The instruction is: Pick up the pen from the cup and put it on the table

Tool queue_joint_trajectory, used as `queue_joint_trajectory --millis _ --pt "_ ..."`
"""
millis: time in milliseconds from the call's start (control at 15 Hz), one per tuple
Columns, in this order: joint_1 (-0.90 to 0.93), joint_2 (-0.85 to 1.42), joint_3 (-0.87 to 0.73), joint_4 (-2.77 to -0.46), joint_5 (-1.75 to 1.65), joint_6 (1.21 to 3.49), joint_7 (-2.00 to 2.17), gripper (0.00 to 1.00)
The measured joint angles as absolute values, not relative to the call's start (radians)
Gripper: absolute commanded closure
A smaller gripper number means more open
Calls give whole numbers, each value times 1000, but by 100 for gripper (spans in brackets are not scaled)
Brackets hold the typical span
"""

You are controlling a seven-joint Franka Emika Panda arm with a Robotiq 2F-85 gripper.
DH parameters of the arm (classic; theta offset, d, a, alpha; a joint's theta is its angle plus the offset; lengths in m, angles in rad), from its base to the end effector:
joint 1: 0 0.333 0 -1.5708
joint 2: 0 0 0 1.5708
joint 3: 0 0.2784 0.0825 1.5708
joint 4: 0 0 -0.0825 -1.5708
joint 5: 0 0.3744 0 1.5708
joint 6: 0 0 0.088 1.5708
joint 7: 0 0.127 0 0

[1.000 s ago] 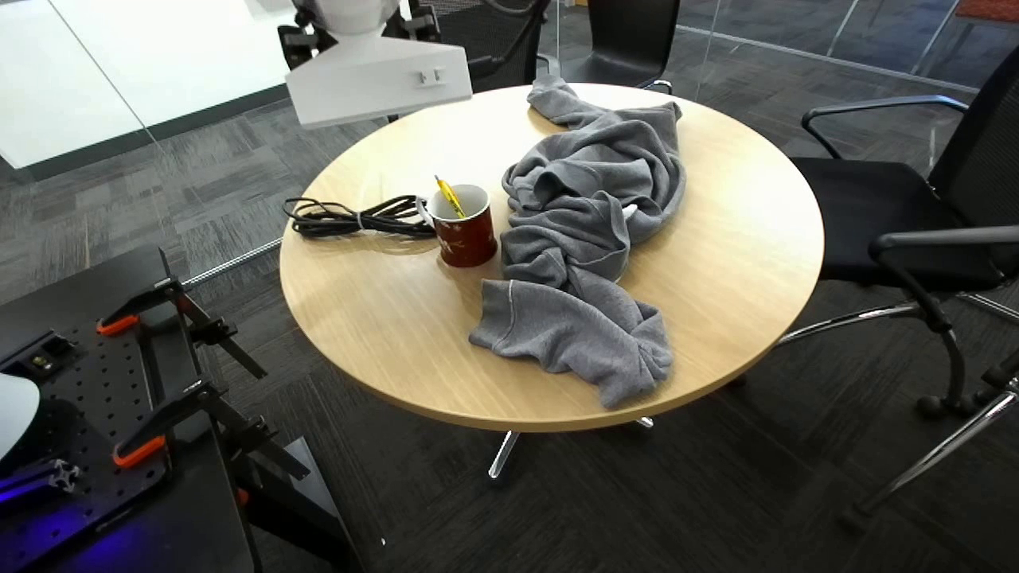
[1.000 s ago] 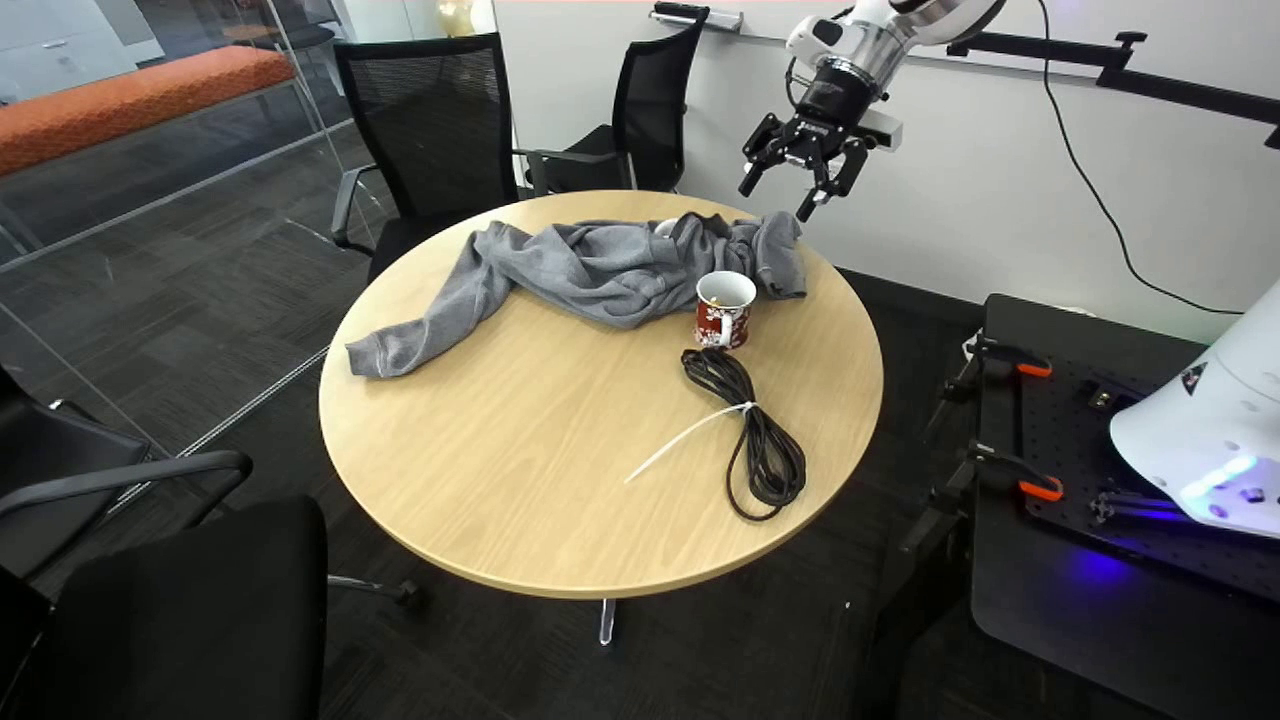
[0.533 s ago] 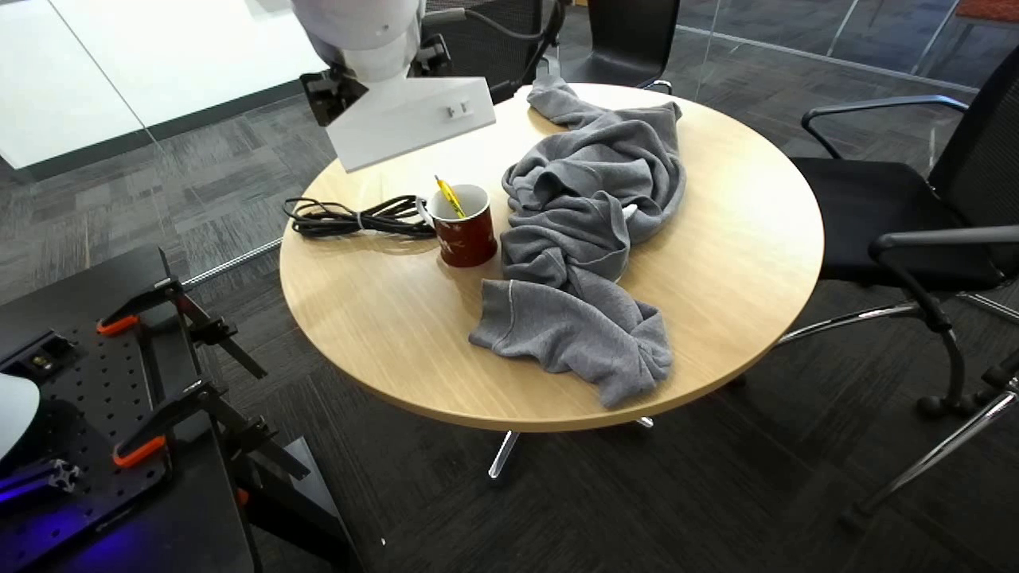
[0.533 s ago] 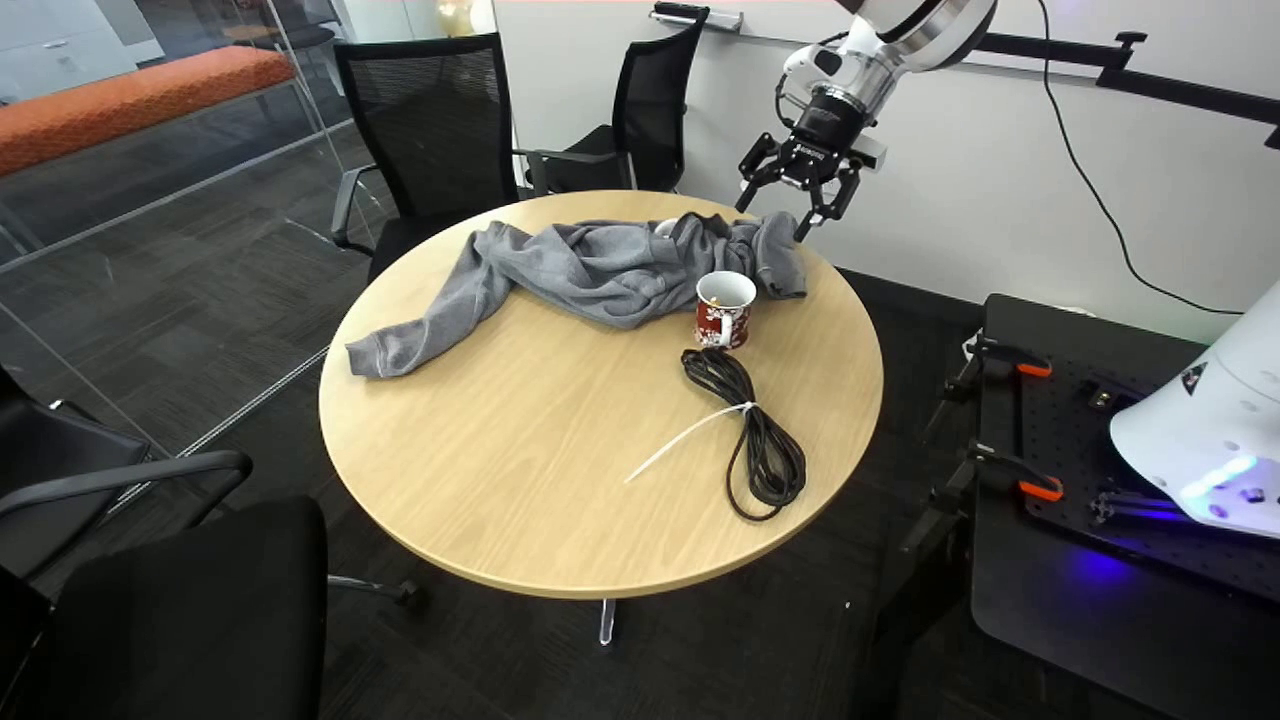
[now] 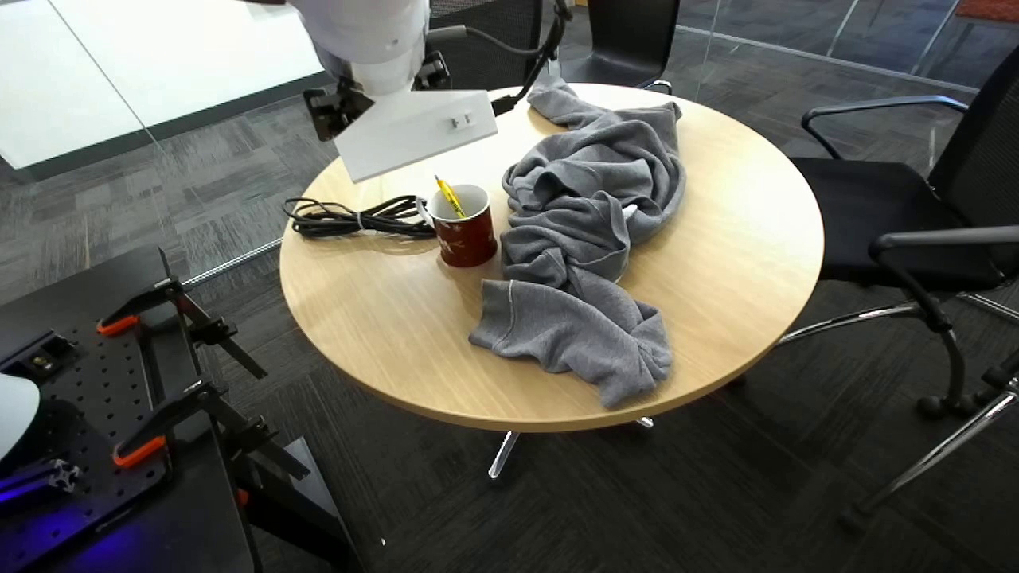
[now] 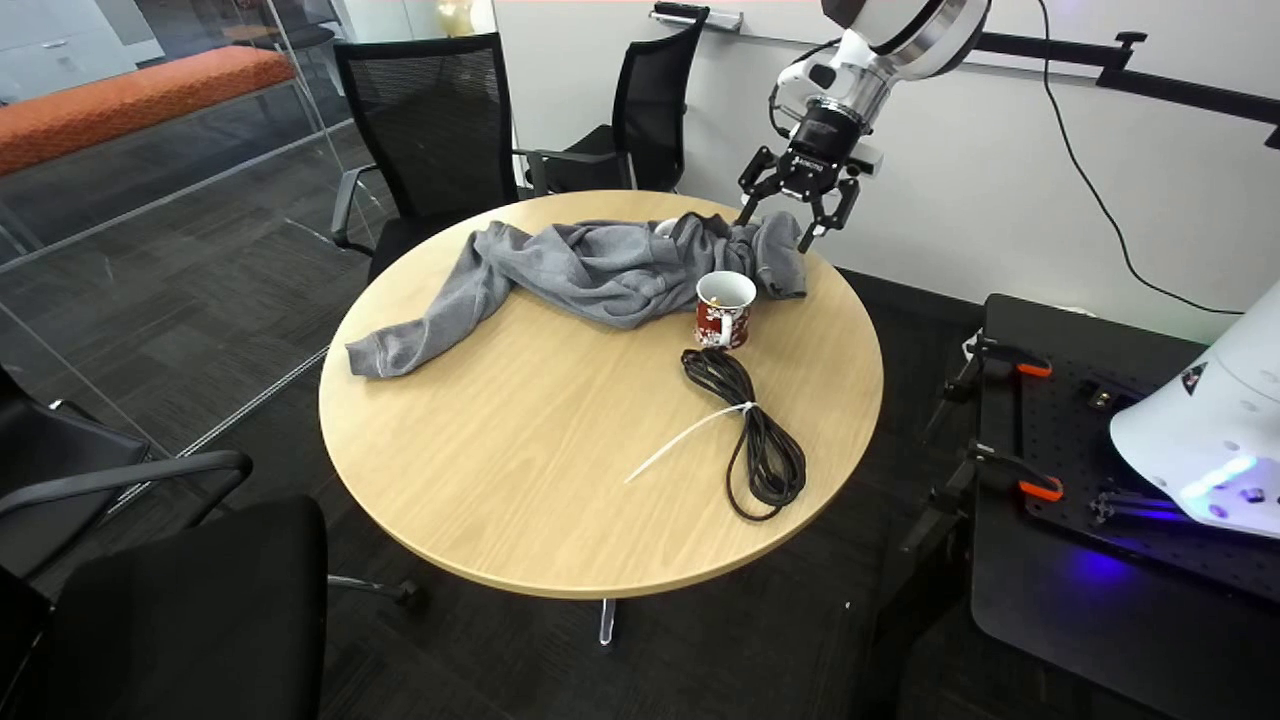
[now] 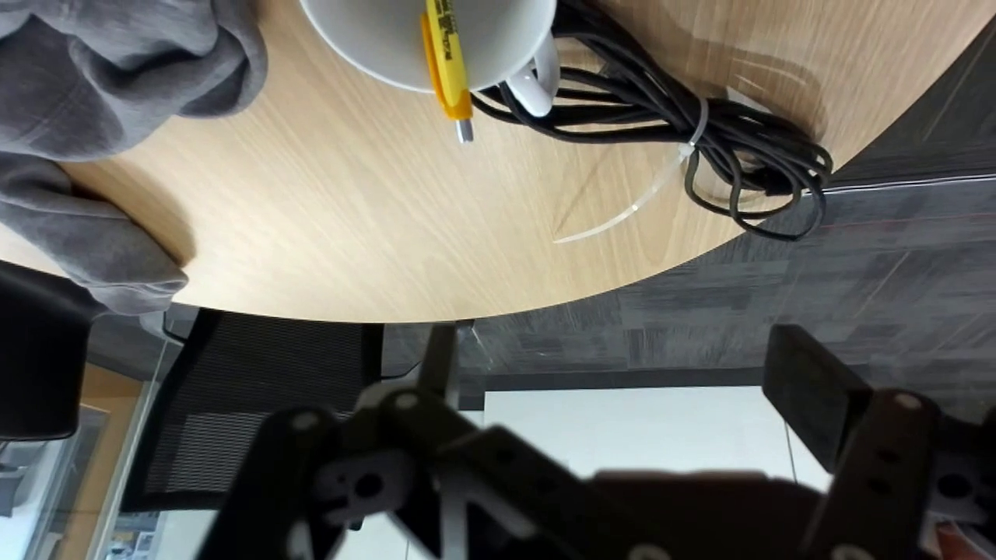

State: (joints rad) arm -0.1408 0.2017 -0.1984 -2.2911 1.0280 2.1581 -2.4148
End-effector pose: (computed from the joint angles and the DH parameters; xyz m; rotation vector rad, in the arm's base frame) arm 0.4794 -0.1206 0.2086 -2.0419 -1.6067 -0.8626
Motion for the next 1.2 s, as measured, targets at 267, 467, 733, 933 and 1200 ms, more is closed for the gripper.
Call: queue_joint_trajectory --millis 267,467,733,933,1200 --pt "-141 228 -185 -2289 1013 2158 -2418 0" --pt "-142 263 -173 -2281 993 2158 -2453 0" --pt "-151 313 -166 -2253 954 2158 -2491 0" --pt "-162 343 -164 -2229 935 2158 -2512 0" --pt "-180 373 -158 -2191 931 2158 -2516 0"
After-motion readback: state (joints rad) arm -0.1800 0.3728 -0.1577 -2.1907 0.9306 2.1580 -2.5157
